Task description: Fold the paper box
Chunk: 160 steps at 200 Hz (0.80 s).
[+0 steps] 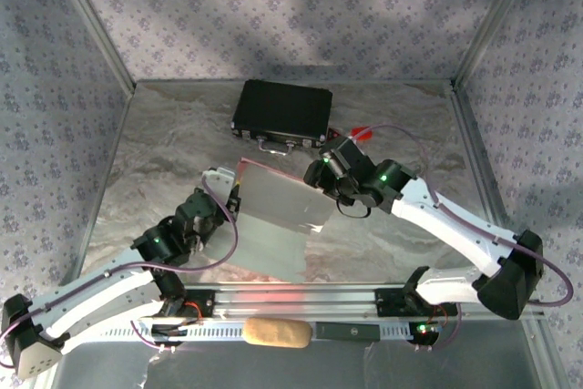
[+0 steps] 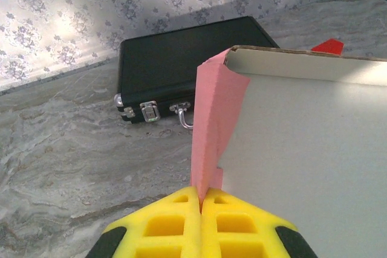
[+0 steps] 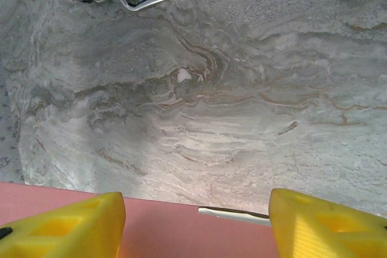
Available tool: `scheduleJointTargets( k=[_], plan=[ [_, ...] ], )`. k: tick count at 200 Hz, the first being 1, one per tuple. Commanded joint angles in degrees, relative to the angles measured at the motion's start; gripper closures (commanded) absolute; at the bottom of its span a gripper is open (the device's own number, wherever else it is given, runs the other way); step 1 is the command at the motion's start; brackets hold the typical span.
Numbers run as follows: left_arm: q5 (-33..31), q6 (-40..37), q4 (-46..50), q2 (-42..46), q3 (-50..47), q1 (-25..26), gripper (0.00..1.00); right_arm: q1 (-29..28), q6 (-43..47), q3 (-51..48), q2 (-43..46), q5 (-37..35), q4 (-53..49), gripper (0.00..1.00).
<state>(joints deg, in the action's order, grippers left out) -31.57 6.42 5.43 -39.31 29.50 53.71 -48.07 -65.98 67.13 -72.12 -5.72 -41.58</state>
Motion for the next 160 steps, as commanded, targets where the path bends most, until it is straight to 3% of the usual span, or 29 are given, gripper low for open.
scheduleJointTargets(
  k=[1, 37, 73, 160],
  plan=[
    [0.1, -0.1, -2.1, -0.1, 2.8, 0.7, 1.00, -0.5, 1.6, 2.6, 1.3, 2.1, -3.2, 0.34],
    [0.4, -0.5, -1.3, 0.3, 2.8, 0.7, 1.00, 6.4, 6.1, 1.7, 6.1, 2.9, -4.1, 0.34],
    [0.3, -0.5, -1.5, -0.2, 2.7, 0.7, 1.00, 11.2, 9.9, 3.7, 5.2, 5.6, -3.4, 0.34],
    [0.0, -0.9, -2.4, -1.3, 3.1, 0.8, 1.00, 7.5, 9.6, 3.0, -1.6, 8.7, 1.5, 0.35]
  ],
)
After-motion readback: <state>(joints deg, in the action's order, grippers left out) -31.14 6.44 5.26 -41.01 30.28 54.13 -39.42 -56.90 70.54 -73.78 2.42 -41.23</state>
